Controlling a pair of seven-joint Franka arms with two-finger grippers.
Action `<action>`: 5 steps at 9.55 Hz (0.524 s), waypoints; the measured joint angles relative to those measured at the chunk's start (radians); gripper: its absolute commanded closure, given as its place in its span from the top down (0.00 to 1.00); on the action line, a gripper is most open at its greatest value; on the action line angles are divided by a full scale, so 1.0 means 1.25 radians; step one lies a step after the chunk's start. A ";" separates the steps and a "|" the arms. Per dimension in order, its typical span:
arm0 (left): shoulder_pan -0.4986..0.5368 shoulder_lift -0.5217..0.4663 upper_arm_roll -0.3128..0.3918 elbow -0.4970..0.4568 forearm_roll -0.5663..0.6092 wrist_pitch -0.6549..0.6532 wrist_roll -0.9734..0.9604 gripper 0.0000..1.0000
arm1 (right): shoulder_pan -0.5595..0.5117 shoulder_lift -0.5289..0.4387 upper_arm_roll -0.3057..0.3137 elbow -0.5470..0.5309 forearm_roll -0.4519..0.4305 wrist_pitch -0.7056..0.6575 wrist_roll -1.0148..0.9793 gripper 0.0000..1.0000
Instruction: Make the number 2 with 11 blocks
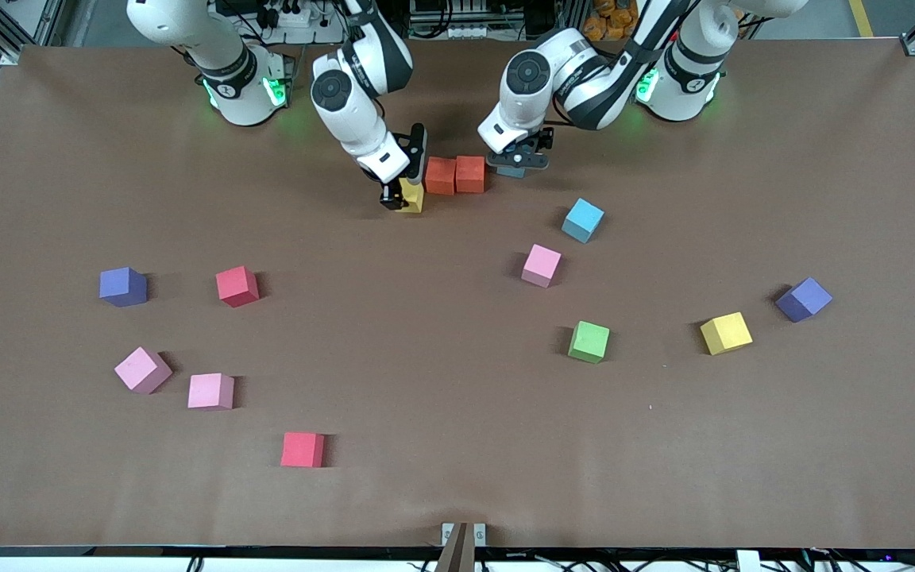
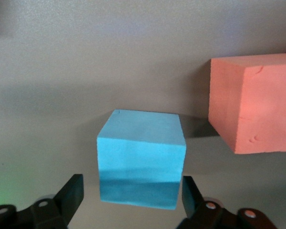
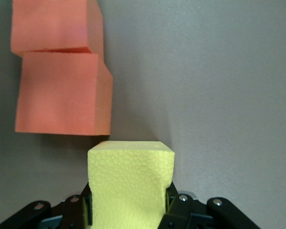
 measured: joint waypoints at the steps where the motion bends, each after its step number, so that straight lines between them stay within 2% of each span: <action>1: 0.000 0.001 0.000 0.000 0.000 0.001 0.000 0.90 | 0.005 0.000 0.000 -0.001 0.001 0.002 0.007 0.22; 5: 0.000 0.013 0.000 0.001 0.000 0.021 0.000 0.89 | 0.014 -0.013 0.000 -0.019 0.004 0.007 0.017 0.21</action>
